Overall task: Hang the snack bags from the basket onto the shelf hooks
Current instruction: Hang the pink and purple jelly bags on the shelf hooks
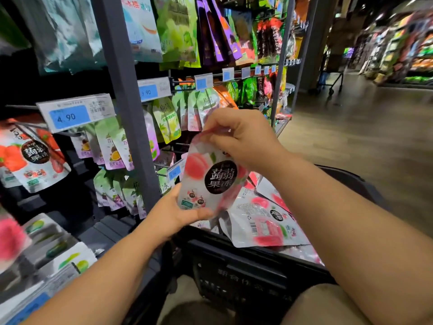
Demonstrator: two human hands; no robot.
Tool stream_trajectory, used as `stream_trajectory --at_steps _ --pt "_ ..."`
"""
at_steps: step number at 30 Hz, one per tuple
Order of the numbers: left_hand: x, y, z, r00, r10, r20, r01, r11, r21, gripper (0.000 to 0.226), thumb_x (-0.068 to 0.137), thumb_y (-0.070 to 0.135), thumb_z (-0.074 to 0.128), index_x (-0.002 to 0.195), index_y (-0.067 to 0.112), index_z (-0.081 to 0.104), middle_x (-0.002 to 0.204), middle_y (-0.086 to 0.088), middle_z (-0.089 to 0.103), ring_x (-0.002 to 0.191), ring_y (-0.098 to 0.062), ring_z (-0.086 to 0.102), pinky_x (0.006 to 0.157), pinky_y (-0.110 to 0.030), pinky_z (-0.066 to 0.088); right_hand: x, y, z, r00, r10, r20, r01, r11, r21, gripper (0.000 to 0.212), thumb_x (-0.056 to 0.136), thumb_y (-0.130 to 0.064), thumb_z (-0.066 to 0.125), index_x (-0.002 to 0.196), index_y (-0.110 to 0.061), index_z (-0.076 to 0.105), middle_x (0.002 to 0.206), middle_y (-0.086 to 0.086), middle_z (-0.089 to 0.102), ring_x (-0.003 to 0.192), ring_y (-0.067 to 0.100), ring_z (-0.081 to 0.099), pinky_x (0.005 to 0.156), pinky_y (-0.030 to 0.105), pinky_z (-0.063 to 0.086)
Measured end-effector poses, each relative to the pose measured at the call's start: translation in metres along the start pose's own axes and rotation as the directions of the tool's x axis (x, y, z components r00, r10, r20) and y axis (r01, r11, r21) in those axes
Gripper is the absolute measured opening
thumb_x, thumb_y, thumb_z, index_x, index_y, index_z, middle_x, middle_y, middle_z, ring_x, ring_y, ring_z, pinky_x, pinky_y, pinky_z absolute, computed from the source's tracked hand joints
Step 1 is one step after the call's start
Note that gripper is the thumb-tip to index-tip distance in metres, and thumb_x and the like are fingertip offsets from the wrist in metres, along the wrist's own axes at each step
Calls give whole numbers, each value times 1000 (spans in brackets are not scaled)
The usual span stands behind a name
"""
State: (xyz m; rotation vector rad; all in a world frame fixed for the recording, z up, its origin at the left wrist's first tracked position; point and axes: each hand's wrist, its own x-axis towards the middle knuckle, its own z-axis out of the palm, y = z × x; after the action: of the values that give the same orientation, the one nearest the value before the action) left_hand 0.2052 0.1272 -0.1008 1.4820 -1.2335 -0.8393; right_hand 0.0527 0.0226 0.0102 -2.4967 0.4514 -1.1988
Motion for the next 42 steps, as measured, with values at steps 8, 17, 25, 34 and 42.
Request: stream_trajectory --at_steps 8,17,25,34,42 --pt "-13 -10 13 928 34 -371 -10 998 66 23 68 23 89 83 20 71 67 14 72 64 9 64 59 -8 45 -3 -4 15 996 -9 -86 20 992 128 10 85 -24 72 94 -19 74 84 -20 68 82 -3 64 77 27 54" --pt "-40 -32 -5 880 -50 -473 0 994 -105 57 38 69 75 79 29 72 78 10 75 72 -9 66 68 -32 49 -27 59 36 615 661 429 -349 717 -604 44 94 -59 53 114 -21 64 111 4 65 106 25 59 86 37 48" --pt "-37 -45 -10 867 -113 -486 11 978 -209 45 54 46 87 93 26 75 88 11 77 88 -11 71 80 -33 55 -40 75 55 486 668 564 -273 729 -627 48 82 -73 57 95 -27 64 100 -2 64 97 18 57 84 33 46" --pt "-36 -53 -12 886 -111 -451 2 972 -236 30 69 30 89 95 25 75 92 10 77 90 -11 71 83 -32 54 -40 74 59 487 635 600 -268 762 -589 36 86 -59 63 81 -24 62 81 -4 60 82 16 56 71 29 41" --pt "-39 -49 -11 897 -104 -429 -8 968 -253 55 53 48 85 103 26 74 99 8 77 97 -15 72 95 -43 54 -41 75 59 547 603 581 -321 792 -519 33 88 -39 72 67 -20 57 59 -5 57 53 11 51 55 23 43"
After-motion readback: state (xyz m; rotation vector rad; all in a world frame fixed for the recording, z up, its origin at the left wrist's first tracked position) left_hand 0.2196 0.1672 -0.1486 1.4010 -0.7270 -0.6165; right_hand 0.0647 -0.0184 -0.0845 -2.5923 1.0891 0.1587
